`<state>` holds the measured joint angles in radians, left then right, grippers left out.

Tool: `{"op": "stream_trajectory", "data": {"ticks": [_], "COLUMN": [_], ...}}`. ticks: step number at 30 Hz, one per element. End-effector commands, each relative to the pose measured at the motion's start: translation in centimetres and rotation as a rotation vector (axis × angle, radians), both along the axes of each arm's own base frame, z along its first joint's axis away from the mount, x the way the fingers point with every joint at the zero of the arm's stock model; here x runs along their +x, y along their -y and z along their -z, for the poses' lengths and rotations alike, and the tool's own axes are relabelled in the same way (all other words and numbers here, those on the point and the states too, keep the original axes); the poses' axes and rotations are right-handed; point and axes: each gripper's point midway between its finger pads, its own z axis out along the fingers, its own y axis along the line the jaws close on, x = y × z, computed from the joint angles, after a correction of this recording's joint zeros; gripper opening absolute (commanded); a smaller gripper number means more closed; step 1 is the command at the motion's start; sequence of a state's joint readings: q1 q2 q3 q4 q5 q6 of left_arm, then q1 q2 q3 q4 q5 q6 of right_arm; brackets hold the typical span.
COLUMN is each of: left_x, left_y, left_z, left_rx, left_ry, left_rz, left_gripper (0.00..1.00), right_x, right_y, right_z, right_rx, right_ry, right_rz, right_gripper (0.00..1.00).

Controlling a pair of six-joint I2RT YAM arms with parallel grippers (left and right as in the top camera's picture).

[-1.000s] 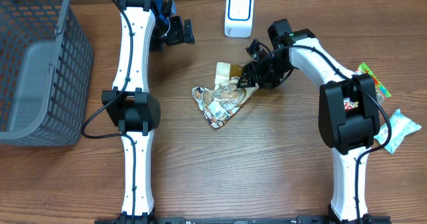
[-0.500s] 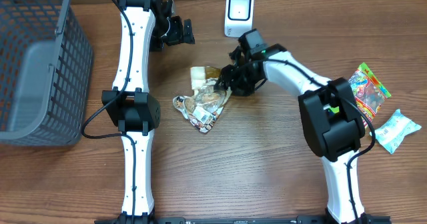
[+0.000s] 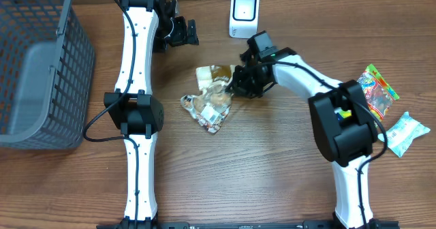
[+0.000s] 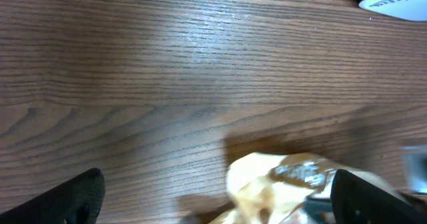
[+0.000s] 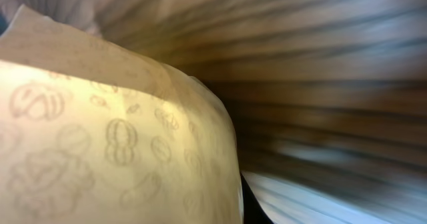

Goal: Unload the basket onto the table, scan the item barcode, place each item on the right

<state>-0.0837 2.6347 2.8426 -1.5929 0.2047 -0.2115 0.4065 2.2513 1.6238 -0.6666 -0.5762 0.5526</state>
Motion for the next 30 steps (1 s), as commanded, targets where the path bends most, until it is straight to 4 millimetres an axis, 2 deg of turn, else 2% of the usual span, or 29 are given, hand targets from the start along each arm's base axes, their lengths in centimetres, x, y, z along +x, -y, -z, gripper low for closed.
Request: {"op": "stream_trajectory", "data": {"ticks": [1,6,8,10,14,19,23,30], "left_x": [0.2,0.2,0.2,0.2,0.2,0.2,0.2,0.2], "left_y": [0.1,0.1,0.1,0.1,0.1,0.1,0.1,0.1], "left_z": [-2.5,-2.5,-2.5,-2.5,-2.5,-2.5,-2.5,-2.5], "left_rx": [-0.003,-0.003,-0.003,-0.003,-0.003,-0.003,-0.003,-0.003], "left_ry": [0.057,0.057,0.057,0.057,0.057,0.057,0.057,0.057], "left_rz": [-0.005,-0.005,-0.005,-0.005,-0.005,-0.005,-0.005,-0.005], "left_gripper": [1.00,0.99,1.00,1.00,1.00,1.00,1.00,1.00], "right_x": [3.6,6.4,7.3,8.1,9.2,11.3,13.3,16.8], "right_y": [3.0,6.2,7.5,8.9,10.2,11.7,11.1,9.4], "right_z": [-6.7,-14.8,-17.2,-19.0,-21.1,-24.7,-25.6,-23.8], "right_rx": [-0.120,-0.332,-0.438,-0.562,-0.707,-0.811,-0.830,-0.908], "right_ry": [0.285,0.626,0.733,0.829,0.947,1.113,1.224,1.395], "right_rz": [0.050,0.148,0.211,0.290,0.382,0.522,0.531,0.471], "right_gripper": [0.04,0.04,0.04,0.04,0.04,0.04,0.04,0.04]}}
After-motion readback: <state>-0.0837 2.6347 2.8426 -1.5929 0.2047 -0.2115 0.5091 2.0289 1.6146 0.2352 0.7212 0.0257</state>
